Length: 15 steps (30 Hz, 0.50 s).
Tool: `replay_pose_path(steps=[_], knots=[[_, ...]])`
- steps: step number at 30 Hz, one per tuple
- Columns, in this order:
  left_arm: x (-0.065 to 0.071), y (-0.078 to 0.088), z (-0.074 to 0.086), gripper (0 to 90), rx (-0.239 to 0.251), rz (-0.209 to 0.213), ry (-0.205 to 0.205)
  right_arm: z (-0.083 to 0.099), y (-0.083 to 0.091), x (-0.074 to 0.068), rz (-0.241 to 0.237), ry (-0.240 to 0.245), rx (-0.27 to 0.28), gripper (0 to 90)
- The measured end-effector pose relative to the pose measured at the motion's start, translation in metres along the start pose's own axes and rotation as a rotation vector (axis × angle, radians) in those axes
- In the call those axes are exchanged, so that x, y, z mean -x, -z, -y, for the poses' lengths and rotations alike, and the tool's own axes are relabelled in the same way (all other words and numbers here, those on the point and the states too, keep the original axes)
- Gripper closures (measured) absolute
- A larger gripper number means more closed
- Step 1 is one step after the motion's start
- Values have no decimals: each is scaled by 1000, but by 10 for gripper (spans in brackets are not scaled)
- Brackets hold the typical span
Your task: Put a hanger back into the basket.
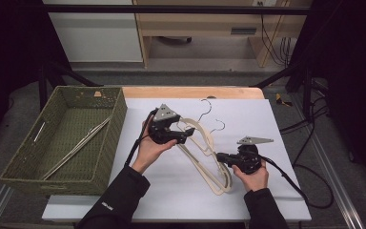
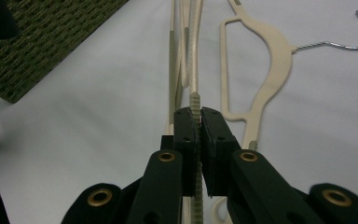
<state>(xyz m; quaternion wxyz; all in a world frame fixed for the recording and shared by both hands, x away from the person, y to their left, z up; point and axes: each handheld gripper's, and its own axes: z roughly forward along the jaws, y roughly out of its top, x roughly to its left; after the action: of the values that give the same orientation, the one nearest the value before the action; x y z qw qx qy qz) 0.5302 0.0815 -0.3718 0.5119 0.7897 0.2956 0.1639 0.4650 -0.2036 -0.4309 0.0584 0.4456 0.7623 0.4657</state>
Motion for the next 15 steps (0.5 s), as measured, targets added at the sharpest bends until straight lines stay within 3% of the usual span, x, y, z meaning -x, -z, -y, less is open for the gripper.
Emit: replay_pose_path(steps=[4,15], knots=[[-1,-12,-2,291,9,-3,11,0,0,-1,2,-3,-1,860],[-7,-39,-4,500,43,4,19,0,0,-2,3,2,0,860]])
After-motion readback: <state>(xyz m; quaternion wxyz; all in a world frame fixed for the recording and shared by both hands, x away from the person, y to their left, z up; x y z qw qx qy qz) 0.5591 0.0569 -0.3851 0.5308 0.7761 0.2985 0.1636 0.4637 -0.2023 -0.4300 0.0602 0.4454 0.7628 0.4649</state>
